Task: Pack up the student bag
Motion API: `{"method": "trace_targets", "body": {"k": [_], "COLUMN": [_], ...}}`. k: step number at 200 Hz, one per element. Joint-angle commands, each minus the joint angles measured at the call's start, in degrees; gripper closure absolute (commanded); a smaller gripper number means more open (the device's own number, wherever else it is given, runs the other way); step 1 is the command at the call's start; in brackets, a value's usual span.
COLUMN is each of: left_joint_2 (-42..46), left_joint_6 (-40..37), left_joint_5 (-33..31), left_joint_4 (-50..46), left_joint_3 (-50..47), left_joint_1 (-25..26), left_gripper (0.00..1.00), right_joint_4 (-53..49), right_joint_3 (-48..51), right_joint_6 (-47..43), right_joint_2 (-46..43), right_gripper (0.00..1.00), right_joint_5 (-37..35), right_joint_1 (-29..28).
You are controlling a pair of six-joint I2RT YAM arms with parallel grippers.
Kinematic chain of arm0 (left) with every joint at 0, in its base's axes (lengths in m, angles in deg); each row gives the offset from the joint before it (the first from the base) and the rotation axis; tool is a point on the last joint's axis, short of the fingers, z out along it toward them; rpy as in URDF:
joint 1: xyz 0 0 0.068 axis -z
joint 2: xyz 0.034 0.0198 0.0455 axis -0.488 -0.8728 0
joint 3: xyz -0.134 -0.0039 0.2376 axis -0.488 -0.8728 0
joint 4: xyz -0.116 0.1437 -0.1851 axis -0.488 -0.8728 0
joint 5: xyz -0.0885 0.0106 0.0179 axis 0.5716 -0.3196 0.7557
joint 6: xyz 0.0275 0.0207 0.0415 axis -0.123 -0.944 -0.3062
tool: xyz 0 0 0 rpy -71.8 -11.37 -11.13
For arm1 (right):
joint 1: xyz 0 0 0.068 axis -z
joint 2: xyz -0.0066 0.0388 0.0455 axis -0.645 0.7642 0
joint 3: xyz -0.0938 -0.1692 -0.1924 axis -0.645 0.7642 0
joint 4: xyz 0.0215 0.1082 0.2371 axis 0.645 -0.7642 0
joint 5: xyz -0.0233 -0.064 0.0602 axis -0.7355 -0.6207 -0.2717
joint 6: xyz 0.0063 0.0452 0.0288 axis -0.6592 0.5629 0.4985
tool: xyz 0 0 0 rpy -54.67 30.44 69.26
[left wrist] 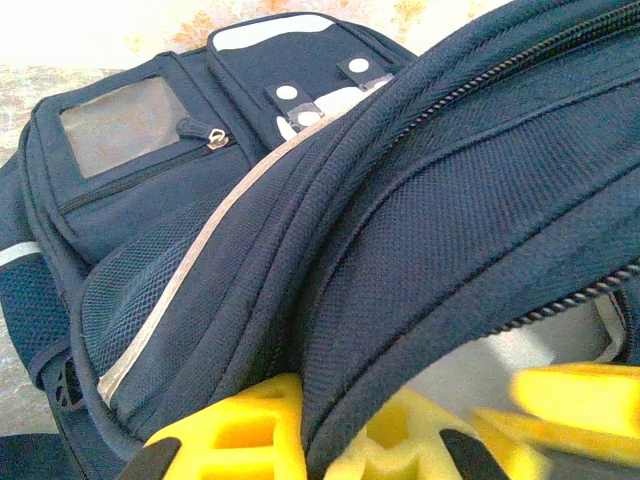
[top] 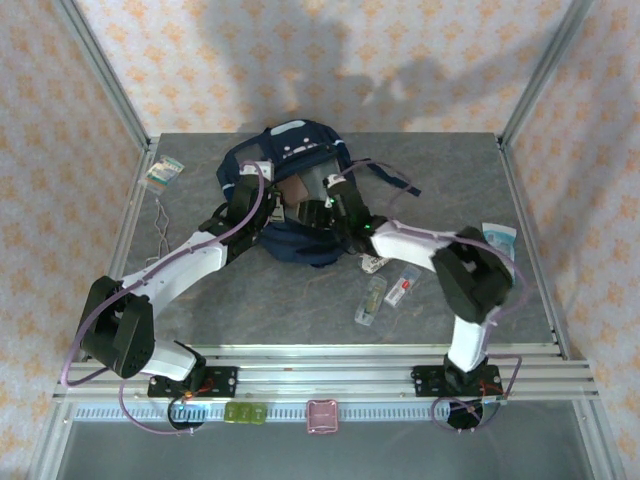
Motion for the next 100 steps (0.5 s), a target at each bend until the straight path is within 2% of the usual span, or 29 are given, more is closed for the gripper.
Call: {"method": "trace_targets", "body": {"k": [1, 5, 28, 39, 72, 100], "left_joint_2": [2.80, 2.66, 2.44, 2.43, 2.13, 1.81], "left_joint_6": [2.07, 2.14, 2.33, 2.33, 2.25, 2.55], "left_joint_5": [0.98, 1.20, 1.25, 1.41, 1.78, 2.19], "left_joint_4": [8.98, 8.98, 9.48, 9.55, 9.38, 9.06], "left_joint_3": [0.37, 0.38, 0.09, 0.18, 0.85, 1.21], "left_joint_1": [0.84, 0.82, 0.83, 0.89, 0.85, 0.81], "left_gripper": [1.00, 1.00, 1.00, 1.00, 1.00, 1.00], "right_joint_4": [-7.38, -9.81, -19.46, -23.62, -38.00, -41.43], "right_joint_3": [1.95, 2.14, 3.72, 4.73, 5.63, 7.13], "right_joint_6": [-1.17, -0.84, 3.90, 8.26, 22.48, 27.68], "right_joint_2": [-9.69, -10.87, -17.42, -20.26, -22.71, -20.27], "right_gripper": [0.26, 0.22, 0.14, 0.00, 0.00, 0.00], "right_joint_5": [-7.52, -8.94, -13.97, -18.84, -19.27, -15.59], "right_joint_1": [0.42, 0.46, 1.07, 1.21, 6.99, 10.00]}}
